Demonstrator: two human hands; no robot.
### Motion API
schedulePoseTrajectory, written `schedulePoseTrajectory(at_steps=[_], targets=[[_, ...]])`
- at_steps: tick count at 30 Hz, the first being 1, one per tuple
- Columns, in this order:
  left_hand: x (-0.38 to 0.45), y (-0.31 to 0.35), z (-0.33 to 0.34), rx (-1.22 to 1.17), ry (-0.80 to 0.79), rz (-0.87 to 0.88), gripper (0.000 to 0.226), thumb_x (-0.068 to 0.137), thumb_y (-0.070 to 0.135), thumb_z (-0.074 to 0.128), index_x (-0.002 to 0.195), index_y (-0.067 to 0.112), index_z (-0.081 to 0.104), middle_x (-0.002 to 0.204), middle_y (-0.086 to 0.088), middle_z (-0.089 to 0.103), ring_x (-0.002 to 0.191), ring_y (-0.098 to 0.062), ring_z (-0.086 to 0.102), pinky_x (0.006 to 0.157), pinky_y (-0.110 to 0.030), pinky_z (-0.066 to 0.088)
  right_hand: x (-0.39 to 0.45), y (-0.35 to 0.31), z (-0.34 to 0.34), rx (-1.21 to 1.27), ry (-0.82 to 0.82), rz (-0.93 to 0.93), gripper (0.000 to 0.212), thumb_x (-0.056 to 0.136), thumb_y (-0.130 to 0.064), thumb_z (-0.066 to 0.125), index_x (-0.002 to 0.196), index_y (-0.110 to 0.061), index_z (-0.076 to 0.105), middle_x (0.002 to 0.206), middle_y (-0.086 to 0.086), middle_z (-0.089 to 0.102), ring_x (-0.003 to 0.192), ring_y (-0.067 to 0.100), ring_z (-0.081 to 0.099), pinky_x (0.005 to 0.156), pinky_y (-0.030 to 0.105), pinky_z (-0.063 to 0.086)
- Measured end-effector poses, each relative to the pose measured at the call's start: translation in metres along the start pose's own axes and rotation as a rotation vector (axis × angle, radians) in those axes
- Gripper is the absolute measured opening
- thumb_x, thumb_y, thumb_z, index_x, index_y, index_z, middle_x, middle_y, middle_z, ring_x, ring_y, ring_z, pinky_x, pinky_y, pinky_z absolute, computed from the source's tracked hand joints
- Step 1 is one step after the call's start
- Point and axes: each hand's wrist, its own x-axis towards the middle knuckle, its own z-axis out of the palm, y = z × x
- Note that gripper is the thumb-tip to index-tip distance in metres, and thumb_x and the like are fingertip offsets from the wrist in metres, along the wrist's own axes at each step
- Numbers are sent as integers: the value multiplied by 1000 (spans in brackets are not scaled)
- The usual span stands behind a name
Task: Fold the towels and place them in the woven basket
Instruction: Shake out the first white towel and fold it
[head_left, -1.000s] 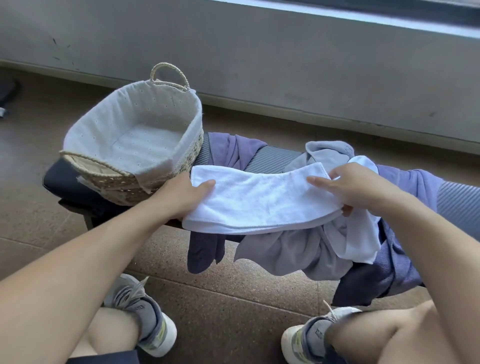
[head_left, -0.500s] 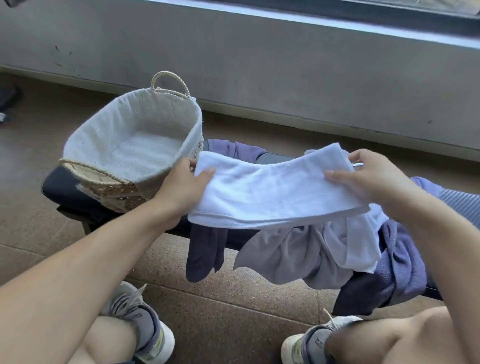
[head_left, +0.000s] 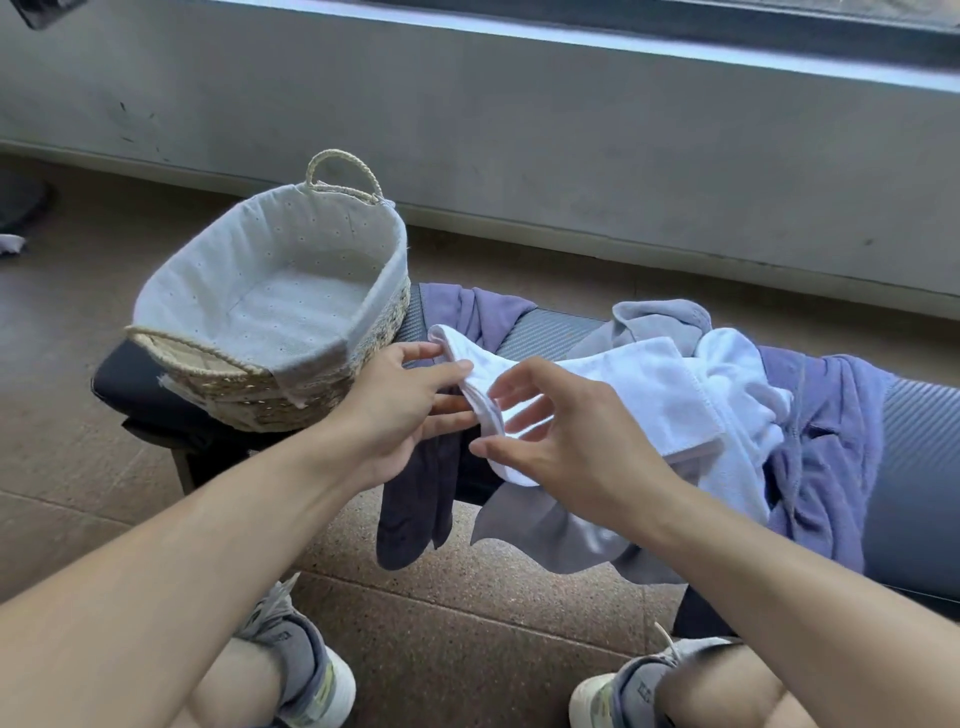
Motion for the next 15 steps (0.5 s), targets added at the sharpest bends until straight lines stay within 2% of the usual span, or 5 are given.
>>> schedulePoseTrajectory(at_steps=[4, 8, 10, 12, 15], targets=[[0, 1, -1, 31, 27, 13, 47, 94, 1, 66, 134, 11, 42, 98, -19, 73, 63, -24, 73, 56, -31, 59, 4, 2, 1, 92, 9, 63, 16, 83, -24, 83, 93, -26, 71, 92, -14, 74, 78, 1, 72, 69, 26, 57], [-6, 4, -2, 114, -5, 39, 53, 95, 4, 65, 135, 23, 36, 91, -16, 74, 63, -25, 72, 59, -34, 59, 5, 5, 6, 137, 2, 73, 10, 84, -21, 82, 89, -23, 74, 85, -11, 75, 74, 2, 72, 65, 22, 53], [-15, 2, 2, 66, -16, 53, 49, 93, 8, 69, 133, 15, 42, 82, -11, 75, 67, -23, 73, 63, -33, 61, 5, 5, 9, 170, 32, 82, 9, 84, -24, 82, 87, -24, 73, 82, -12, 75, 71, 4, 72, 62, 25, 51], [-23, -6, 8, -7, 4, 94, 49, 87, 7, 76, 128, 9, 49, 89, -12, 75, 73, -19, 74, 71, -32, 63, 6, 5, 9, 220, 70, 107, 10, 84, -31, 81, 86, -25, 73, 82, -12, 75, 71, 7, 71, 64, 31, 55], [-33, -22, 14, -4, 76, 195, 46, 75, 5, 85, 113, 11, 60, 94, -4, 73, 84, -12, 74, 84, -32, 60, 8, 3, 6, 345, 13, 165, 6, 87, -28, 78, 90, -22, 77, 88, -6, 77, 81, 14, 74, 83, 49, 60]])
